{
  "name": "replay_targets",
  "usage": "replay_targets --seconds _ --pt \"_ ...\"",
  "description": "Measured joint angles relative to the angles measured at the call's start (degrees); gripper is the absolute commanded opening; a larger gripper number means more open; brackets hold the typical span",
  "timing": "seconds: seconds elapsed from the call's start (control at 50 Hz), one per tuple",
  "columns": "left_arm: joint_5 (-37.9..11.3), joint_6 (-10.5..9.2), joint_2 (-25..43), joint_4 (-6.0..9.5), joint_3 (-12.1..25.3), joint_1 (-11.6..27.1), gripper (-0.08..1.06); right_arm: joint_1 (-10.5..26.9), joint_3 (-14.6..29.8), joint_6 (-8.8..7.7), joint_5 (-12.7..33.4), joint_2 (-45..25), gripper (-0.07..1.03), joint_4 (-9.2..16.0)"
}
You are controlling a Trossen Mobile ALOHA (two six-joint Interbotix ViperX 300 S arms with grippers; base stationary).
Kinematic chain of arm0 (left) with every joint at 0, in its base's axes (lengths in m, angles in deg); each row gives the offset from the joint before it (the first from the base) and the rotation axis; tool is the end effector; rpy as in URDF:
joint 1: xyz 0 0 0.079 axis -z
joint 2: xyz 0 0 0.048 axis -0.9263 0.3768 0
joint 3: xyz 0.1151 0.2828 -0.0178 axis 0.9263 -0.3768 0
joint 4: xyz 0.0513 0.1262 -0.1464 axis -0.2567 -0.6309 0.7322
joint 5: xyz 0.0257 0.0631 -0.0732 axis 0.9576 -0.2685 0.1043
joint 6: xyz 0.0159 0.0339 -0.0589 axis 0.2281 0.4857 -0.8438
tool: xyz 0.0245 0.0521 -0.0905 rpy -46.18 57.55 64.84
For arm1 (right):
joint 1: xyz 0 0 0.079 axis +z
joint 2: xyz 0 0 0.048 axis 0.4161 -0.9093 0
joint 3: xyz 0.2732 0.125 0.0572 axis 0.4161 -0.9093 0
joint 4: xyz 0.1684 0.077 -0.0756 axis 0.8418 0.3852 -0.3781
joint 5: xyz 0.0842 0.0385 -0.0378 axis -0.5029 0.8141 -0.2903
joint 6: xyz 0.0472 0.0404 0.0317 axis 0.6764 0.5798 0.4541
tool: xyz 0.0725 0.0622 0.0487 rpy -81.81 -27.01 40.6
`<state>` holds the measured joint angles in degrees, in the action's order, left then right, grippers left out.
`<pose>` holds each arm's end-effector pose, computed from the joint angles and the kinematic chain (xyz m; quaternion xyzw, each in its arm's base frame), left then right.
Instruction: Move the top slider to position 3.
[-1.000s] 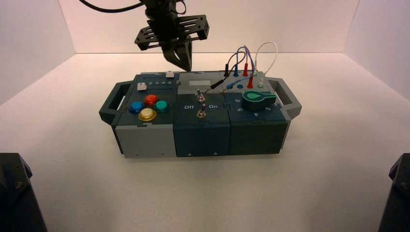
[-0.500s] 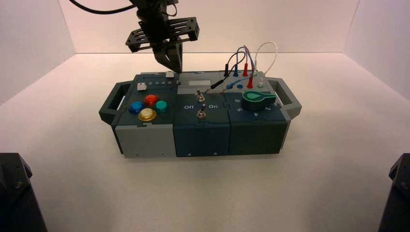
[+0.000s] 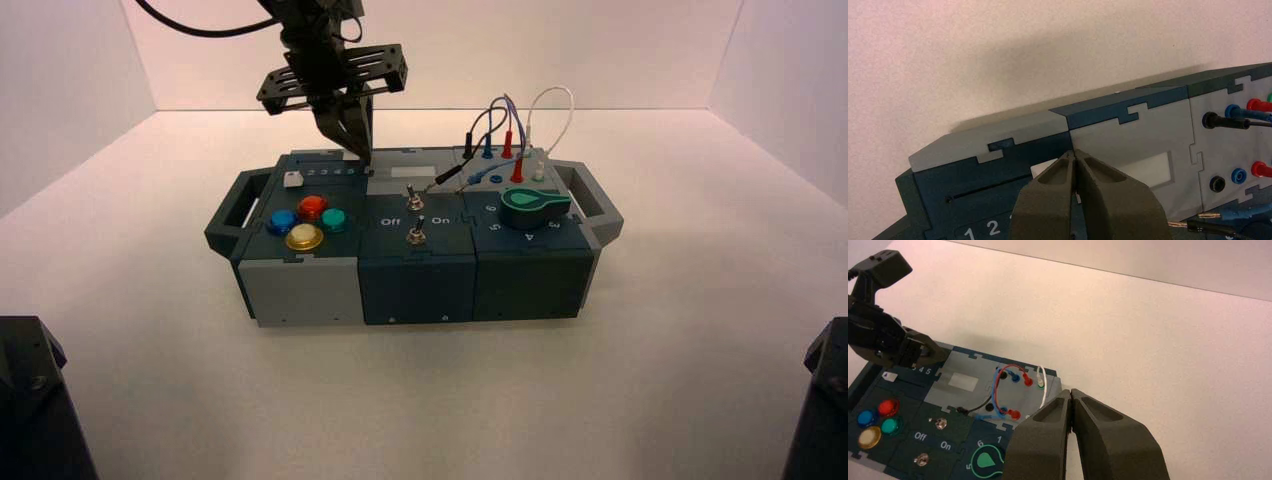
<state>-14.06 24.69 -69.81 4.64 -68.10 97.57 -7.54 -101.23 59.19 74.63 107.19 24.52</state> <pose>0.3343 -0.2106 0.0290 -0.0362 0.5951 -0.1354 0.7914 0.2672 0.0896 0.2015 -0.0252 0.3353 0.1532 0.9292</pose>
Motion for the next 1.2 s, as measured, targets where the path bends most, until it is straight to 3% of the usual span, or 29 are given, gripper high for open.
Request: replay_targets --seconds 0.84,1.2 --pt "-0.9 -0.09 -0.8 -0.26 -0.4 -1.4 -0.03 1.4 0.0 0.00 0.4 -0.5 -0.02 0.0" --pt "-2.2 0.00 -2.1 -1.23 -1.9 -3.6 -0.03 1.5 0.3 0.00 1.1 -1.2 -0.02 0.0"
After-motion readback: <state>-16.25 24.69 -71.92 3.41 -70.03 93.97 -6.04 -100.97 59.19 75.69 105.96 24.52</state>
